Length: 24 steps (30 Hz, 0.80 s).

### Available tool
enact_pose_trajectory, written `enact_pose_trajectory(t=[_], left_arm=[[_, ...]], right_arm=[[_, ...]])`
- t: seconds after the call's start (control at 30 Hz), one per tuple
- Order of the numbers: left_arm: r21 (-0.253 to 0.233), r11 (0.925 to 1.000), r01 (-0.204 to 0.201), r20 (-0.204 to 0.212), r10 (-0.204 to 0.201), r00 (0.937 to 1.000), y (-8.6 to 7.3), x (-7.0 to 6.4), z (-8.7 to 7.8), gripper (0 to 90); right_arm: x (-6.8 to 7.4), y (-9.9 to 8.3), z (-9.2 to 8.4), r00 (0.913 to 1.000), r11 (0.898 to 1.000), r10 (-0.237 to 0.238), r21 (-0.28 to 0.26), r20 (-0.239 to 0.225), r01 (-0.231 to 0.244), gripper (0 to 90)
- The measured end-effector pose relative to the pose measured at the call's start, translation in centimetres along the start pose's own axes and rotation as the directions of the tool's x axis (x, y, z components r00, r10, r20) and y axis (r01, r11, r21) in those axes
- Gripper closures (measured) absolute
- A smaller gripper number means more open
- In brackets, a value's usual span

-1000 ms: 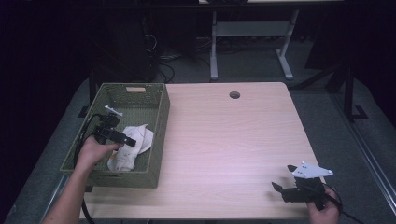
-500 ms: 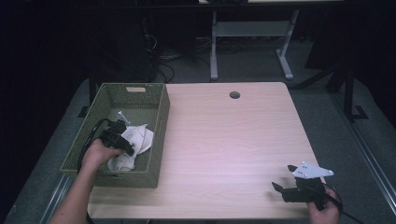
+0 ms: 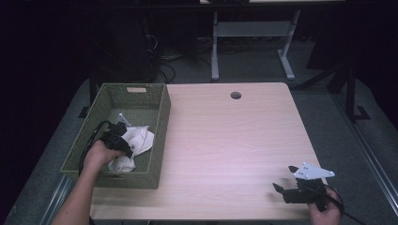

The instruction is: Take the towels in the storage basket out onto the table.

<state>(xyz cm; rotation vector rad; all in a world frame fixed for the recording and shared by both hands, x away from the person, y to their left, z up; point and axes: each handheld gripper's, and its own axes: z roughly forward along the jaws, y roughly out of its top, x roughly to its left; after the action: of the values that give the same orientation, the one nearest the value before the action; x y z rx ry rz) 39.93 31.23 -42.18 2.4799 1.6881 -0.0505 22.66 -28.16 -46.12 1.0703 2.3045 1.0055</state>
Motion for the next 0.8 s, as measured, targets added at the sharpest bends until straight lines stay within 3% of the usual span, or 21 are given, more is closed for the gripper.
enact_pose_trajectory(t=[0.13,0.4,0.6,0.8], left_arm=[[-0.002,1.0,-0.002,0.0,0.002,1.0,-0.1,0.1,-0.1,70.2],[-0.013,0.9999,0.005,0.017,-0.005,0.9998,-0.2,0.4,-0.1,71.5],[0.003,0.9999,-0.014,0.005,0.014,0.9999,0.3,0.3,-0.6,73.1],[-0.073,0.9972,0.013,0.043,-0.01,0.999,0.1,0.8,-2.1,73.5]], right_arm=[[0.0,0.0,0.0,1.0,1.0,-0.001,0.0,0.0,0.001,14.0],[-0.1,-0.1,0.2,1.0,1.0,0.002,0.001,0.006,-0.002,14.0],[-0.1,-0.2,0.4,0.9999,1.0,0.008,0.007,0.009,-0.008,14.0],[-0.2,-0.2,0.3,0.9999,1.0,0.007,0.01,0.012,-0.007,14.0]])
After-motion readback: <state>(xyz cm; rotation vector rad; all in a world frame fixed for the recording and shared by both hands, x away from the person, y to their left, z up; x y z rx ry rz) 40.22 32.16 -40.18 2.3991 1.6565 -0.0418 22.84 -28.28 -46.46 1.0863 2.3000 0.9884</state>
